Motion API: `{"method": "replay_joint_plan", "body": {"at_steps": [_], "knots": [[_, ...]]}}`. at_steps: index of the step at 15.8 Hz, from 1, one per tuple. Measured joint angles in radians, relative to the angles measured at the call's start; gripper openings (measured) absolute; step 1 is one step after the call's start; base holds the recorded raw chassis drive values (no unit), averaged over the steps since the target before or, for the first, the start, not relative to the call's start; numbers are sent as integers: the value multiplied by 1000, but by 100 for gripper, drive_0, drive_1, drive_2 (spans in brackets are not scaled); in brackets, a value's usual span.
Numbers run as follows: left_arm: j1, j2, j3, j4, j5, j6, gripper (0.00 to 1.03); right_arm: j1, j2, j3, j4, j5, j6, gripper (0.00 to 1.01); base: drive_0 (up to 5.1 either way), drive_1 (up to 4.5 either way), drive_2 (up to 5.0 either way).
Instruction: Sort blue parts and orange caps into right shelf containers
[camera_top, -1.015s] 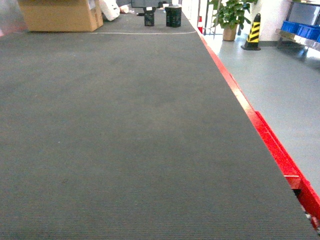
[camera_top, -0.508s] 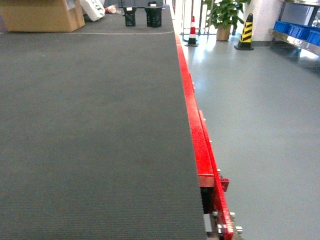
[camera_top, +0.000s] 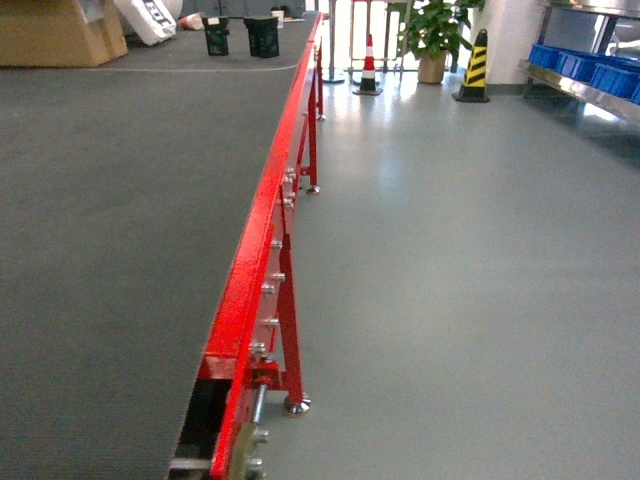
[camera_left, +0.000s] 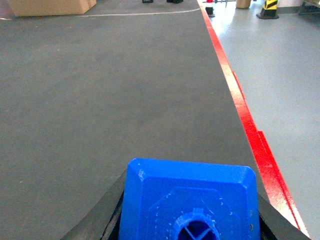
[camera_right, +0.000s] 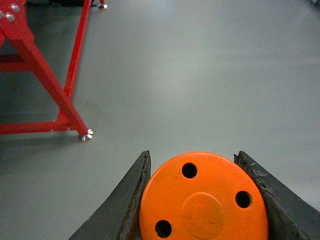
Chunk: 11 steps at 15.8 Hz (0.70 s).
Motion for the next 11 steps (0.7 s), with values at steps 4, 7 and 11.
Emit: {"method": "replay_joint_plan", "body": {"at_steps": [4,7,11], "knots": [[-5,3,0,0,6,0,45,0,0,1,5,5,0,43,506,-239,-239],[2,3,0,-2,-2,0,45,2,0,2,9,-2,0,43,506,-239,-239],[2,3,0,1,-2,0,45,6,0,2,1,-3,0,43,485,-261,-261]]}}
